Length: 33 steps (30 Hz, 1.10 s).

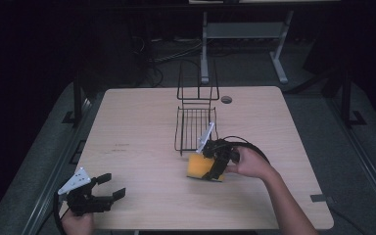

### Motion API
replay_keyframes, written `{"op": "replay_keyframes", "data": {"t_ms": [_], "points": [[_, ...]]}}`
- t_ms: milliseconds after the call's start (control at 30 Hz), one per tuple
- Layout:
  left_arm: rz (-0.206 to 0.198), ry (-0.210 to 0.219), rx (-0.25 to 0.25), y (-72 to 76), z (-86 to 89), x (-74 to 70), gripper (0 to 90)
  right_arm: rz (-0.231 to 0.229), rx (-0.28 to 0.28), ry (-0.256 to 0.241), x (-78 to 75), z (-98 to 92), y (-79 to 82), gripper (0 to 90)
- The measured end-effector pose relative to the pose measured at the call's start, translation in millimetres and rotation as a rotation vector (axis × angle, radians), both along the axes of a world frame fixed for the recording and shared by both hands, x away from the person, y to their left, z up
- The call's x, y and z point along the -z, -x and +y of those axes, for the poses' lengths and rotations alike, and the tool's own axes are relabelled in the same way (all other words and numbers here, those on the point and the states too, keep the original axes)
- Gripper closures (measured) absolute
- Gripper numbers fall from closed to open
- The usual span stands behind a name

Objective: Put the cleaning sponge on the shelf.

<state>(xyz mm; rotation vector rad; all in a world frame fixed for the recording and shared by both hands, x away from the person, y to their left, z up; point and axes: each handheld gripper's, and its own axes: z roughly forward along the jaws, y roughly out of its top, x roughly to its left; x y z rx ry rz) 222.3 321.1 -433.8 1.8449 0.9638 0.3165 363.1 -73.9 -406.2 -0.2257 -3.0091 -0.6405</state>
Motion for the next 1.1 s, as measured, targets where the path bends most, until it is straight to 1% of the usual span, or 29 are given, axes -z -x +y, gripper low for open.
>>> {"op": "replay_keyframes", "data": {"t_ms": [33, 133, 233, 333, 433, 533, 567, 667, 900, 1033, 1100], "points": [[0.000, 0.001, -0.001, 0.2, 0.0, 0.0, 14.0, 0.000, 0.004, 0.007, -0.7, 0.5, -0.2, 21.7], [0.000, 0.001, 0.001, 0.6, 0.1, -0.1, 14.0, -0.002, -0.007, 0.002, -4.8, 2.7, -1.7, 21.7], [-0.003, 0.002, 0.001, 0.6, 0.5, -0.3, 14.0, -0.002, -0.005, 0.002, -8.8, 3.8, -4.6, 21.7], [-0.001, 0.006, -0.004, 0.8, 1.0, -0.4, 14.1, -0.016, -0.003, 0.012, -12.2, 4.3, -7.5, 21.7], [-0.001, 0.009, -0.003, 1.0, 0.9, -0.4, 14.0, -0.014, -0.014, 0.010, -13.6, 5.5, -9.9, 21.7], [-0.003, 0.005, 0.002, 0.1, 0.7, -0.2, 14.1, -0.008, -0.016, 0.018, -13.1, 6.9, -13.2, 21.7], [-0.003, 0.003, 0.004, 0.0, 0.6, -0.1, 14.0, -0.008, -0.016, 0.017, -13.4, 7.0, -14.0, 21.7], [-0.001, 0.008, -0.001, 0.5, 0.8, -0.1, 14.1, -0.005, -0.018, -0.006, -14.8, 7.9, -17.7, 21.7], [-0.004, 0.008, -0.004, 1.3, 1.4, -0.6, 14.1, -0.011, -0.014, 0.003, -16.1, 10.0, -26.5, 21.7], [-0.001, 0.010, -0.005, 1.2, 1.7, -0.3, 14.0, -0.014, -0.004, -0.006, -18.2, 8.9, -33.1, 21.7], [-0.002, 0.010, -0.005, 1.1, 1.7, -0.4, 14.1, -0.008, 0.005, -0.009, -19.8, 8.0, -36.6, 21.7]]}}
